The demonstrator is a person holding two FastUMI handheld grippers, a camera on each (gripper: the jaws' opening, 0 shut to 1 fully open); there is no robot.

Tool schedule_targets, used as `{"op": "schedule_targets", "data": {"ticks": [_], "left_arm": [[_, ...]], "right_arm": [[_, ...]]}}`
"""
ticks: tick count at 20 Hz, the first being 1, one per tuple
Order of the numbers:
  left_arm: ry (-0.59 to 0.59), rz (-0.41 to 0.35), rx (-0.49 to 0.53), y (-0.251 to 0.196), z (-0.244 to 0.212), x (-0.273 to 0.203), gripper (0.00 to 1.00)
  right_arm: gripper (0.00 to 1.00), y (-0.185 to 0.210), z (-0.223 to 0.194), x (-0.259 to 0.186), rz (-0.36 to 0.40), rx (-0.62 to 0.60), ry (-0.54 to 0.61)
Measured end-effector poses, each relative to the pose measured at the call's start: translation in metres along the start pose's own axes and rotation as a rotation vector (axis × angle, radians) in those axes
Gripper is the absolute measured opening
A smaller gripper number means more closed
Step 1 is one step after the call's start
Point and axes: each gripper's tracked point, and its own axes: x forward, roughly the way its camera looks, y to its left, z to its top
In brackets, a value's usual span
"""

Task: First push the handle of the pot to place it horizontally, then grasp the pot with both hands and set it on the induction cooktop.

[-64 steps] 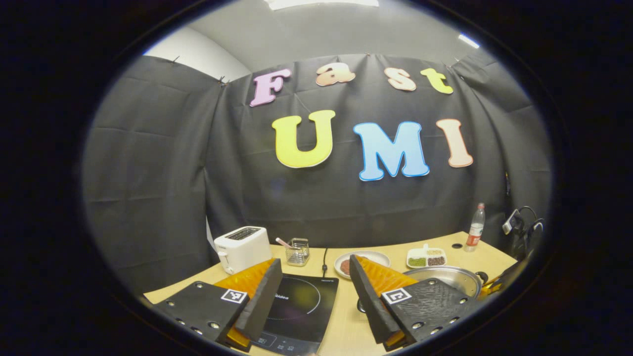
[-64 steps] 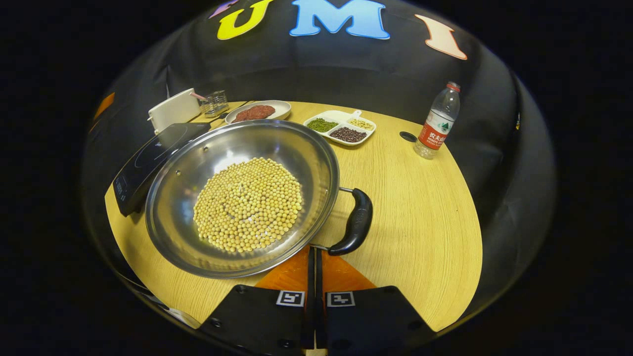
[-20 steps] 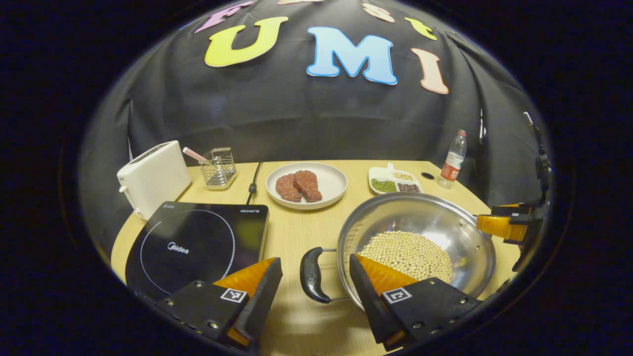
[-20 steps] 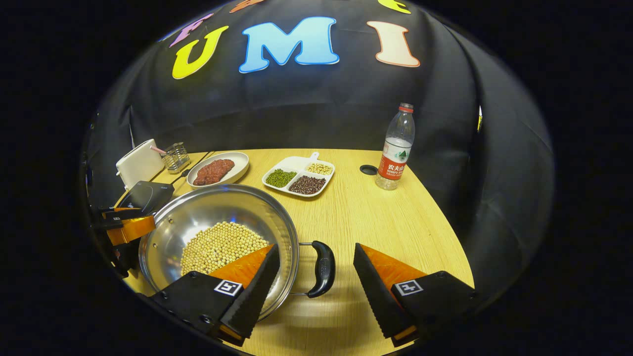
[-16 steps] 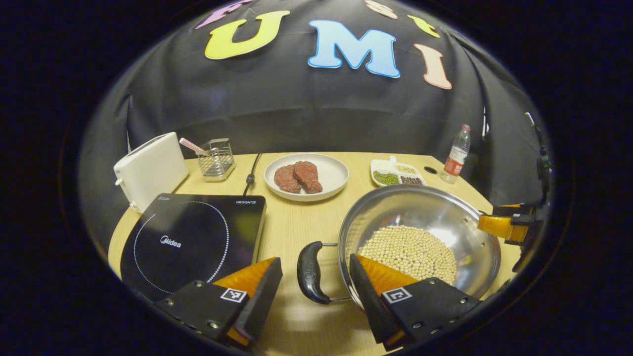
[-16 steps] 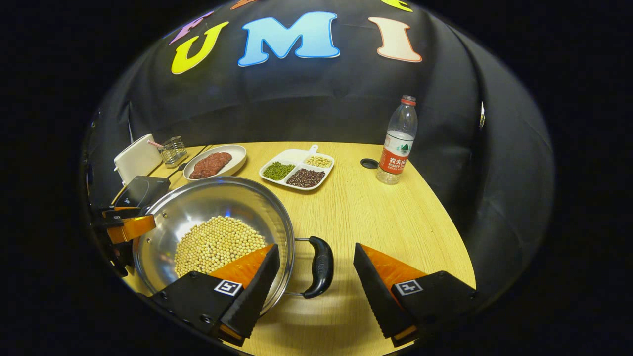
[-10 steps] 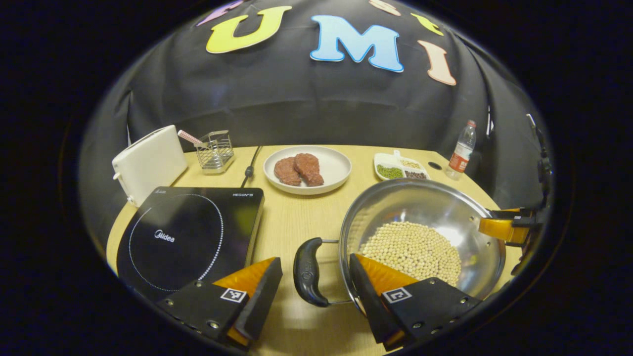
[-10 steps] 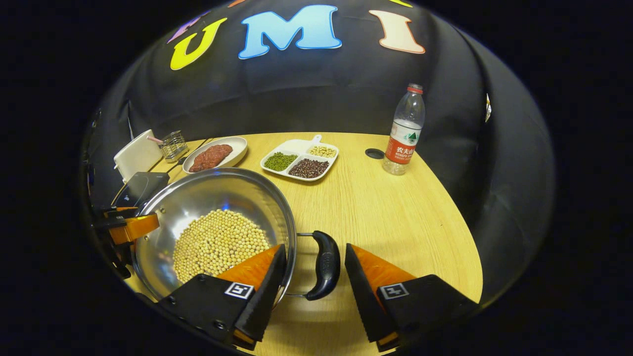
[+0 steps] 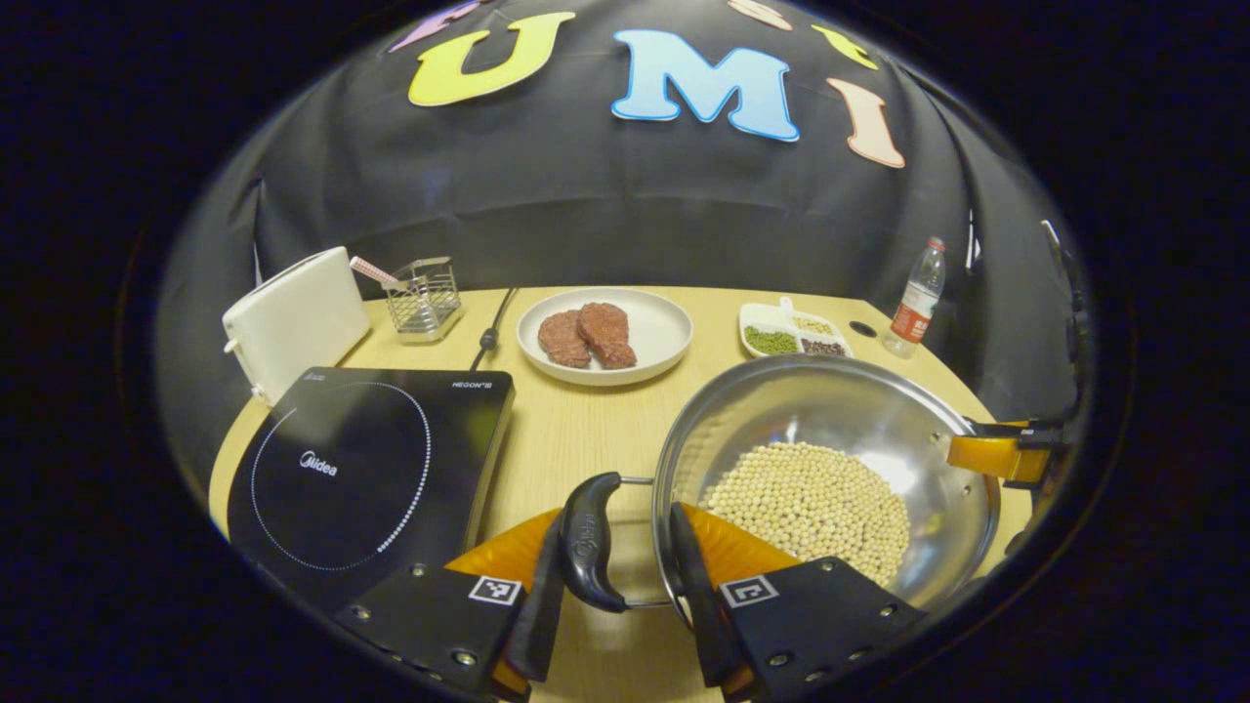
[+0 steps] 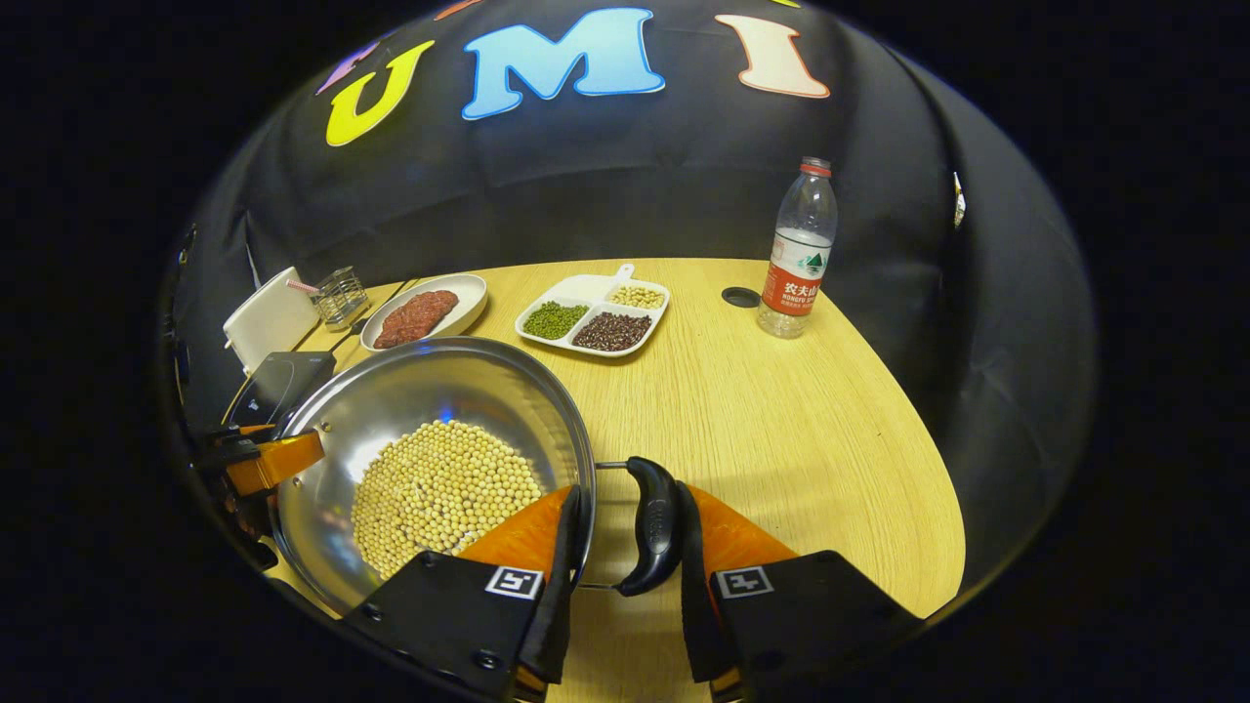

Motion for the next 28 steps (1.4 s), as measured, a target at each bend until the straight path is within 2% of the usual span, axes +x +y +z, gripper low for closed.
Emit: {"op": "schedule_targets", "data": {"ticks": [3,5,6,12,13,15,21,22,28], "left_arm": [[0.005,0.010,-0.013,0.002,0.001,-0.002,0.57],[-0.007,0.015,-0.010,0.006,0.009,-0.007,0.57],[-0.015,0.014,-0.007,0.008,0.013,-0.010,0.57],[-0.052,-0.011,0.005,0.025,0.043,-0.031,0.57],[-0.054,-0.016,0.005,0.030,0.045,-0.033,0.57],[-0.054,-0.029,0.011,0.044,0.047,-0.037,0.57],[-0.068,-0.047,0.035,0.088,0.058,-0.048,0.57],[-0.070,-0.049,0.035,0.095,0.058,-0.048,0.57],[-0.079,-0.041,0.029,0.145,0.061,-0.054,0.57]], "right_arm": [[0.50,0.002,0.003,-0.001,0.000,-0.005,0.002],[0.46,0.005,0.010,-0.005,0.002,-0.001,-0.006],[0.50,0.007,0.014,-0.008,0.003,-0.004,-0.010],[0.46,0.029,0.033,-0.036,-0.020,0.012,-0.036],[0.50,0.034,0.034,-0.040,-0.027,0.014,-0.041],[0.46,0.046,0.035,-0.046,-0.038,0.022,-0.044],[0.46,0.090,0.038,-0.058,-0.055,0.040,-0.057],[0.49,0.097,0.040,-0.059,-0.058,0.042,-0.059],[0.46,0.145,0.047,-0.058,-0.052,0.033,-0.064]]}}
